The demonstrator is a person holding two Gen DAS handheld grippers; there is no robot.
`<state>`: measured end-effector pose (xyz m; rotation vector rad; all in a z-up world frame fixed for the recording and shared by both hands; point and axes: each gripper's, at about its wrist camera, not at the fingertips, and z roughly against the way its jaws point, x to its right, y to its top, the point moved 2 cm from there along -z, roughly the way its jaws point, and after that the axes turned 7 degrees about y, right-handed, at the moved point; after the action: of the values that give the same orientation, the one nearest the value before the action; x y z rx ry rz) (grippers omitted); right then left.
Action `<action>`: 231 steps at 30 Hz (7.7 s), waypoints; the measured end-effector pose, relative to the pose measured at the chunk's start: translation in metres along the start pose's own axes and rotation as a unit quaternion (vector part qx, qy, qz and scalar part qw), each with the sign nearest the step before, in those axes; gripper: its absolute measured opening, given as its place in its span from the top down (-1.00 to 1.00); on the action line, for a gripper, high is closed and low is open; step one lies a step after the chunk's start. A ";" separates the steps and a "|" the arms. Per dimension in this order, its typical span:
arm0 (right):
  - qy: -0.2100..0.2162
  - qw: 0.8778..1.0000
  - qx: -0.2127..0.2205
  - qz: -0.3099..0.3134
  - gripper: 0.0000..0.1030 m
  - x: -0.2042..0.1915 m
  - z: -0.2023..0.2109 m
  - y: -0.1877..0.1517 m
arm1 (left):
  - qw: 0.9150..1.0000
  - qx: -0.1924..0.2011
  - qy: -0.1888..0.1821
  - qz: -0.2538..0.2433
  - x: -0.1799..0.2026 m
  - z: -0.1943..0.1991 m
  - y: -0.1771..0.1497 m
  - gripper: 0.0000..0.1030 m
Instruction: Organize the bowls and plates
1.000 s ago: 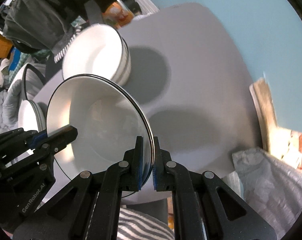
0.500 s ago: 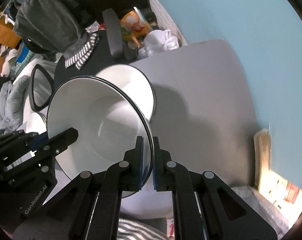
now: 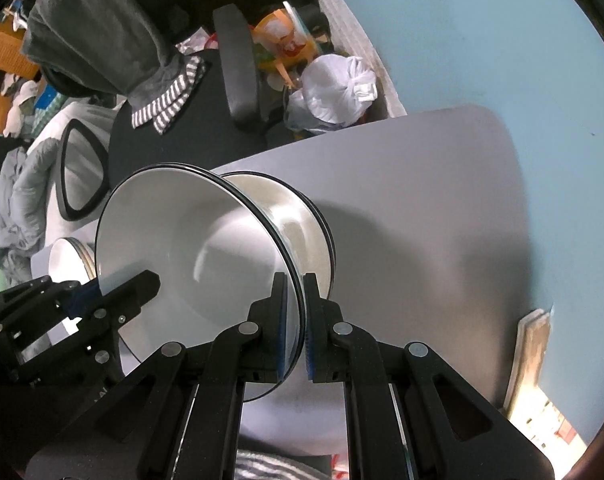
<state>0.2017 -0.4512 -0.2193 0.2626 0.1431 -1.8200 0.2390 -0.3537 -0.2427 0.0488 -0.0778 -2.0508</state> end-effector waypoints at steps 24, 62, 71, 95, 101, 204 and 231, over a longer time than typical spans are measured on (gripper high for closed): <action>-0.006 1.000 -0.027 -0.009 0.74 0.005 -0.007 0.009 | 1.000 -0.019 0.000 0.015 0.003 -0.015 -0.001 0.75; -0.053 0.997 0.048 -0.026 0.20 0.006 0.052 -0.028 | 0.997 0.041 -0.037 0.046 -0.033 0.049 -0.035 -0.03; -0.041 0.995 0.080 -0.031 -0.16 -0.004 0.072 -0.058 | 0.995 0.062 -0.039 0.063 -0.048 0.068 -0.060 -0.15; -0.031 0.996 0.081 -0.013 -0.16 -0.005 0.071 -0.079 | 0.997 0.067 -0.019 0.041 -0.046 0.067 -0.069 -0.39; -0.018 0.998 0.065 -0.015 -0.16 0.013 0.056 -0.057 | 0.998 0.043 -0.014 0.044 -0.035 0.045 -0.050 -0.39; 0.023 0.998 -0.055 -0.004 0.73 0.029 -0.038 0.013 | 0.991 -0.072 -0.054 0.099 -0.023 -0.046 0.009 0.14; 0.061 0.996 -0.050 -0.037 0.08 0.044 -0.040 0.013 | 0.981 -0.098 -0.129 0.109 -0.027 -0.064 0.004 0.50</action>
<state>0.2075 -0.4866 -0.2691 0.3019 0.3322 -1.8650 0.2596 -0.3342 -0.3066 -0.3363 -0.0388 -1.8269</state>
